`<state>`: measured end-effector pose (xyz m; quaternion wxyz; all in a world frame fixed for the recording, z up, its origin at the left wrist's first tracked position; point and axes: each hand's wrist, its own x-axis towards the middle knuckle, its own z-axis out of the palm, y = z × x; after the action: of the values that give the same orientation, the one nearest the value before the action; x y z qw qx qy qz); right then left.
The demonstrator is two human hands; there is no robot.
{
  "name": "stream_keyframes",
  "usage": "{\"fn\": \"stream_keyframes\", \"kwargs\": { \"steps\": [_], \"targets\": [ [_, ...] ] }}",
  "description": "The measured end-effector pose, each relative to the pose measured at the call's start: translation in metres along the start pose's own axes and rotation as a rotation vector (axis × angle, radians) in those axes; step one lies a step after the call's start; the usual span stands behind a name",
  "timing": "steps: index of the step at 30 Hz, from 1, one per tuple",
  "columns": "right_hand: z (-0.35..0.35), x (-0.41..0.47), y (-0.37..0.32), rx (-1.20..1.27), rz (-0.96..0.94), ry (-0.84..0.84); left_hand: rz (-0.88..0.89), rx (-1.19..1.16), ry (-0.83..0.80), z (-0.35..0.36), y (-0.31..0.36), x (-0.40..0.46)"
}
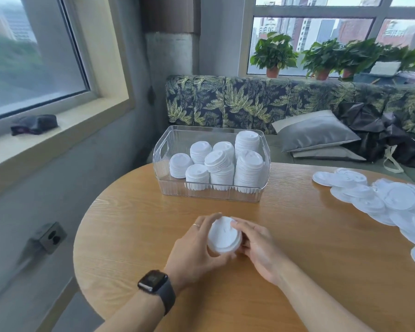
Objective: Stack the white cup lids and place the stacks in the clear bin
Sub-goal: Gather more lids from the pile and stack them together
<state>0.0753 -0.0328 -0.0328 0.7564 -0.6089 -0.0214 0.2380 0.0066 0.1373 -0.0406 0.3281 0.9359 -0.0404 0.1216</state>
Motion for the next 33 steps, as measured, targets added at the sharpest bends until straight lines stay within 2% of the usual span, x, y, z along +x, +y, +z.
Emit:
{"fn": "stream_keyframes", "kwargs": {
  "steps": [3, 8, 11, 13, 19, 23, 33],
  "targets": [
    [0.019, 0.014, 0.001, -0.048, -0.001, -0.024, -0.01, 0.053, -0.004, -0.016, -0.012, 0.004],
    [0.037, 0.032, -0.001, -0.131, -0.002, -0.11, 0.052, 0.12, -0.155, -0.036, -0.026, 0.011],
    [0.041, 0.041, -0.002, -0.117, 0.012, -0.123, 0.041, 0.109, -0.176, -0.043, -0.036, 0.016],
    [0.043, 0.046, 0.0, -0.084, 0.012, -0.118, 0.016, 0.098, -0.138, -0.042, -0.042, 0.019],
    [0.043, 0.058, 0.007, 0.097, 0.007, -0.198, -0.112, 0.032, 0.147, -0.024, -0.054, 0.028],
    [0.041, 0.064, 0.008, 0.124, -0.02, -0.126, -0.121, -0.057, 0.148, -0.015, -0.057, 0.024],
    [0.044, 0.075, 0.003, 0.109, -0.088, -0.089, -0.075, 0.073, 0.167, -0.02, -0.054, 0.037]
  ]
}}
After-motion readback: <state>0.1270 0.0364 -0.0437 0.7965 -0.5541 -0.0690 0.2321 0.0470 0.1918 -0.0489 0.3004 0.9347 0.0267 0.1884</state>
